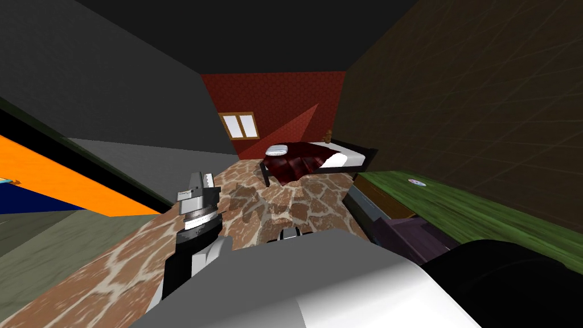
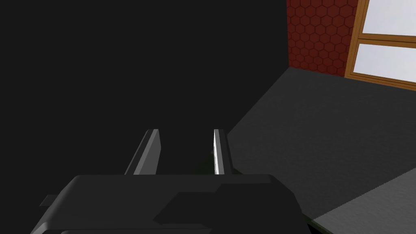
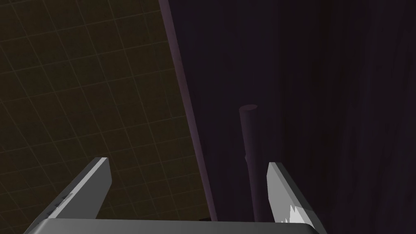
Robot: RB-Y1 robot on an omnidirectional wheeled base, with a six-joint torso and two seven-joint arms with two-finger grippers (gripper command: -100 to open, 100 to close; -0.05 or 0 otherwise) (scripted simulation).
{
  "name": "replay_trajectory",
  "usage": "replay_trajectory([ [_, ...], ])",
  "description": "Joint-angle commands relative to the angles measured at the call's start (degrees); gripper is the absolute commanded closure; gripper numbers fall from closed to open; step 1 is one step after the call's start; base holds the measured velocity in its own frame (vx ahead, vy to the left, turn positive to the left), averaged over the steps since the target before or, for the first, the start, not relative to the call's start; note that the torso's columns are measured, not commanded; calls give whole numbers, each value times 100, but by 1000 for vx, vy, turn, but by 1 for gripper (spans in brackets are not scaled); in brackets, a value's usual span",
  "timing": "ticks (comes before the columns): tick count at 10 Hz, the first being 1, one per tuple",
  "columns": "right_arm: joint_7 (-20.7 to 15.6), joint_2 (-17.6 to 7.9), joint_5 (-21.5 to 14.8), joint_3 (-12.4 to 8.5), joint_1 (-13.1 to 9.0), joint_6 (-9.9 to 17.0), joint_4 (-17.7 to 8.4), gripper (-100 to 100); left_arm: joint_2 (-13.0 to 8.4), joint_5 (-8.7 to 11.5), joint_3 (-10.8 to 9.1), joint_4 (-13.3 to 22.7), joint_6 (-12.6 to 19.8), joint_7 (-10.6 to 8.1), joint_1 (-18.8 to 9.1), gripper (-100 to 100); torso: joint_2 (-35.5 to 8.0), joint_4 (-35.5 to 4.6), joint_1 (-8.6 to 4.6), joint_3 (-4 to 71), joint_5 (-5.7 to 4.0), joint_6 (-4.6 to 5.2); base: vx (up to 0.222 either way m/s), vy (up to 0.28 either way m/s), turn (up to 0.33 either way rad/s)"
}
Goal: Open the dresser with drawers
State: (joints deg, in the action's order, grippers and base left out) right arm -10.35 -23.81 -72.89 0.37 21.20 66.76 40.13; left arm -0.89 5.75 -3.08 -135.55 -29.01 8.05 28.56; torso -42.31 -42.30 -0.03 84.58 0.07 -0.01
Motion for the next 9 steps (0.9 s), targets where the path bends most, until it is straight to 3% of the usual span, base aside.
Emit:
replay_trajectory([
  [1, -61, -330, 201, -85, 59, -361, 6, -100, 0, 0, 0, 0, 0, 0, 0, 0, 5, 3, 25, 7, 12, 1, 4, 95, 12],
  [3, -122, -544, 341, -142, 98, -590, 31, -100, 0, 0, 0, 0, 0, 0, 0, 0, 5, 3, 48, 13, 29, 3, 8, 99, 6],
  [4, -37, -457, 280, -97, 35, -555, -95, -100, 0, 0, 0, 0, 0, 0, 0, 0, 6, 3, 50, 17, 38, 2, 5, 38, -2],
  [5, -31, -454, 288, -93, 31, -597, -107, 0, 0, 0, 0, 0, 0, 0, 0, 0, 4, 3, 37, 16, 34, 2, 1, 8, 0],
  [9, -36, -413, 295, -76, 29, -632, -108, 0, 0, 0, 0, 0, 0, 0, 0, 0, 3, 2, 23, 6, 13, 1, 0, 0, 0],
])
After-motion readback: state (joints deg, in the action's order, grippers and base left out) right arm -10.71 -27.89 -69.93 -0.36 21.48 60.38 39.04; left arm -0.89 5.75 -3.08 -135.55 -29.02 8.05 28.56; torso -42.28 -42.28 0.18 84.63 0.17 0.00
